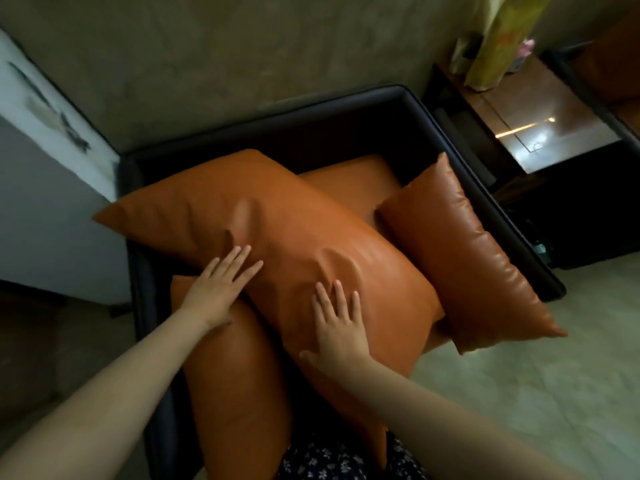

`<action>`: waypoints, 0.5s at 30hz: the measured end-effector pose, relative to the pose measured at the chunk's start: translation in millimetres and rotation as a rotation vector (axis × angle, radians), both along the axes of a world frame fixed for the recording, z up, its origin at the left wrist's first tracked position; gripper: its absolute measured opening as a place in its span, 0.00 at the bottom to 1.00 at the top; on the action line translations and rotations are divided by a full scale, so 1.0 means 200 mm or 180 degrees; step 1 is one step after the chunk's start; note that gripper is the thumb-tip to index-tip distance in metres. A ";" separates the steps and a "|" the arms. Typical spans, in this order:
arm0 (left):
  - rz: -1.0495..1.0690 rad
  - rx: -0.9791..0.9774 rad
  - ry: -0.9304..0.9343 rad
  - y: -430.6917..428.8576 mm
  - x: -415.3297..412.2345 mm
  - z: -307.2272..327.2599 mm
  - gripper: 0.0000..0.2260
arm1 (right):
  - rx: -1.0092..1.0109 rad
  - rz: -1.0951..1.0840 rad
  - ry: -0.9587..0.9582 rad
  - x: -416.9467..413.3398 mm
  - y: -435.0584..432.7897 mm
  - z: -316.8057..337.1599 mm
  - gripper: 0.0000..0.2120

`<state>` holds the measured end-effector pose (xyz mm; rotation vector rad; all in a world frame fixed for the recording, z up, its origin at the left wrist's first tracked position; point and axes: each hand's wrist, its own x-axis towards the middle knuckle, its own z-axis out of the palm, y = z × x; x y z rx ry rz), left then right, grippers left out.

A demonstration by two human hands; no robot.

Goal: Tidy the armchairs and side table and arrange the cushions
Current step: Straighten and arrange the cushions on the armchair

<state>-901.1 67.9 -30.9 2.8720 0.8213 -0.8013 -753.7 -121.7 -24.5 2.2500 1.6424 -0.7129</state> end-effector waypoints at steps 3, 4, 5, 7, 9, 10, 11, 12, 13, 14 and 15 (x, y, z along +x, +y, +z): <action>0.0012 -0.0049 -0.0082 0.03 0.05 -0.04 0.56 | -0.0047 0.0023 -0.0140 0.09 -0.01 -0.02 0.53; 0.0002 -0.0067 -0.0083 0.04 0.08 -0.04 0.57 | -0.0058 0.0000 -0.0184 0.13 0.00 -0.02 0.54; -0.0011 -0.0081 -0.0071 0.06 0.12 -0.04 0.57 | -0.0064 -0.0029 -0.0213 0.16 0.00 -0.02 0.54; -0.0051 -0.0084 -0.0057 0.10 0.19 -0.04 0.58 | -0.0041 -0.0125 -0.0207 0.23 0.03 -0.01 0.54; -0.0149 -0.0002 -0.0105 0.15 0.25 -0.05 0.59 | 0.0016 -0.0267 -0.0171 0.30 0.08 0.00 0.54; -0.0202 0.0034 -0.0129 0.16 0.29 -0.04 0.59 | 0.0016 -0.0343 -0.0152 0.34 0.10 0.00 0.54; -0.0243 0.0055 -0.0150 0.18 0.34 -0.04 0.60 | 0.0006 -0.0420 -0.0140 0.39 0.13 0.01 0.54; -0.0278 0.0073 -0.0169 0.20 0.39 -0.03 0.60 | -0.0006 -0.0506 -0.0135 0.44 0.15 0.02 0.54; -0.0309 0.0094 -0.0191 0.21 0.45 -0.02 0.60 | -0.0034 -0.0604 -0.0121 0.49 0.18 0.04 0.54; -0.0327 0.0117 -0.0217 0.23 0.51 -0.02 0.59 | -0.0083 -0.0716 -0.0088 0.54 0.22 0.05 0.54; -0.0332 0.0138 -0.0241 0.24 0.57 -0.01 0.58 | -0.0153 -0.0842 -0.0039 0.59 0.27 0.08 0.54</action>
